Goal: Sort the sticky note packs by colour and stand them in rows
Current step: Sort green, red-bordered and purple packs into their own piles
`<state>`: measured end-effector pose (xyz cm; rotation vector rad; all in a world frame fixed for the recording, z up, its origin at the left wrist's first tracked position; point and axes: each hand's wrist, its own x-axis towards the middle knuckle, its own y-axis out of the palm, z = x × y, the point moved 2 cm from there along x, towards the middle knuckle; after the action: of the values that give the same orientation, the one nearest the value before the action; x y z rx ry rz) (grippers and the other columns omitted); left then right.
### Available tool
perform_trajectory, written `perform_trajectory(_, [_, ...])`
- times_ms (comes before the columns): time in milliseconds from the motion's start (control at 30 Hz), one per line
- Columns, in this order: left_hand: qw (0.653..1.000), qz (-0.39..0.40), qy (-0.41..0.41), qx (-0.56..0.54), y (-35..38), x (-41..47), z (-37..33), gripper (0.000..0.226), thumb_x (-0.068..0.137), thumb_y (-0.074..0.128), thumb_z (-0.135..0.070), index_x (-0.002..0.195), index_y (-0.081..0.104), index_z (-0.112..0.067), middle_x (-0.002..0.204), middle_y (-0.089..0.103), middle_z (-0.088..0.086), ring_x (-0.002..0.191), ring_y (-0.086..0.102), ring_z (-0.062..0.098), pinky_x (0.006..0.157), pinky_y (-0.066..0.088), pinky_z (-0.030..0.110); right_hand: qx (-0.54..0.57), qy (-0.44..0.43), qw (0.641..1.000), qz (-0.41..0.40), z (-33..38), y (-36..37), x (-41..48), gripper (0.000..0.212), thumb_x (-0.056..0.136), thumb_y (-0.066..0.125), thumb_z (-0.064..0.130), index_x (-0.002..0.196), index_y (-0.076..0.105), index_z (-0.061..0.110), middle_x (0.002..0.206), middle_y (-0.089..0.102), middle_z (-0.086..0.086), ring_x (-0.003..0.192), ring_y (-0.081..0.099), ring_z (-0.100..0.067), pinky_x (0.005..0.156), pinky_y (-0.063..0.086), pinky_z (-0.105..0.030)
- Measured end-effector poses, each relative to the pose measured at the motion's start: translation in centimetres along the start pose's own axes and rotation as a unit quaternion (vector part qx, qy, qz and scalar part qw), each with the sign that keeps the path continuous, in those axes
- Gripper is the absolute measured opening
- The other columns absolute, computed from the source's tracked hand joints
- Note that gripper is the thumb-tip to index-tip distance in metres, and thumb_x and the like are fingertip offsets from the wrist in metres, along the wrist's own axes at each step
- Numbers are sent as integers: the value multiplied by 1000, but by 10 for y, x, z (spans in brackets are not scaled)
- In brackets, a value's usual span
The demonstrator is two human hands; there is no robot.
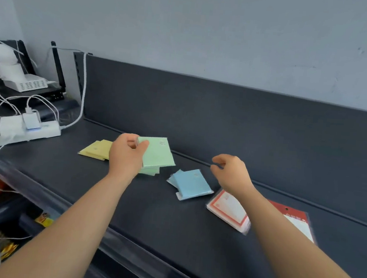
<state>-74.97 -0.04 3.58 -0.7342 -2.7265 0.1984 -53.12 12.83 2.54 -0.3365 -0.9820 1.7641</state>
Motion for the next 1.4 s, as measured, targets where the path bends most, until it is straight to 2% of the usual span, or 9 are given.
perform_trajectory(267, [995,44,9,90,-8,62,30,10,91,63,-18,87,55,-14,78,53,-3,87,54,22,78,41,31,6,32,999,-20,32,25,1,32,92,55,18,123,62,13,122,64,0,108,61,-18,91,48,-28])
perform_trajectory(400, [978,106,20,177,-3,75,43,39,94,60,-22,127,55,-1,113,63,13,113,56,29,90,40,32,-3,45,999,-30,38,28,-4,32,93,55,17,123,61,11,123,64,-1,111,60,-19,95,48,-32])
perform_trajectory(467, [969,121,35,212,-2,78,47,44,94,59,-24,131,53,-1,124,59,17,117,53,32,95,40,37,-20,45,998,-36,41,30,-7,33,93,54,17,125,61,12,125,63,-1,114,59,-19,96,47,-32])
perform_trajectory(667, [917,101,212,322,-4,62,10,29,97,53,-24,120,63,-9,120,60,11,106,53,33,87,40,40,-117,33,991,-55,50,30,-18,33,96,48,16,124,60,6,119,65,-12,111,57,-30,99,37,-26])
perform_trajectory(867, [870,193,335,308,17,11,-18,31,97,50,-34,119,64,-18,114,66,1,103,57,26,88,42,36,-214,34,974,-70,52,16,-37,35,98,45,22,126,58,7,129,60,-7,117,54,-26,111,17,-23])
perform_trajectory(1100, [837,286,369,286,52,-60,-34,37,98,46,-37,129,57,-20,125,62,-1,111,55,23,93,40,34,-271,77,956,-78,23,-26,-93,33,99,42,27,123,58,10,126,60,-4,116,54,-22,115,18,-28])
perform_trajectory(1200, [827,318,384,260,68,-95,-48,37,98,46,-37,129,57,-19,125,61,-1,112,55,22,93,39,34,-272,116,950,-102,3,-51,-121,22,96,43,24,95,58,9,99,63,-5,91,52,-27,97,35,-28])
perform_trajectory(1267, [820,337,392,245,80,-121,-59,38,97,46,-35,130,57,-19,126,61,0,114,54,23,94,39,35,-276,138,944,-115,-12,-70,-142,23,96,43,23,100,60,9,103,64,-5,94,53,-27,87,34,-25])
perform_trajectory(1400, [804,367,415,218,108,-181,-83,36,97,47,-34,127,59,-18,125,62,1,112,55,24,93,41,36,-280,172,936,-129,-50,-114,-189,30,95,45,24,115,60,6,116,64,-7,106,57,-27,107,29,-30])
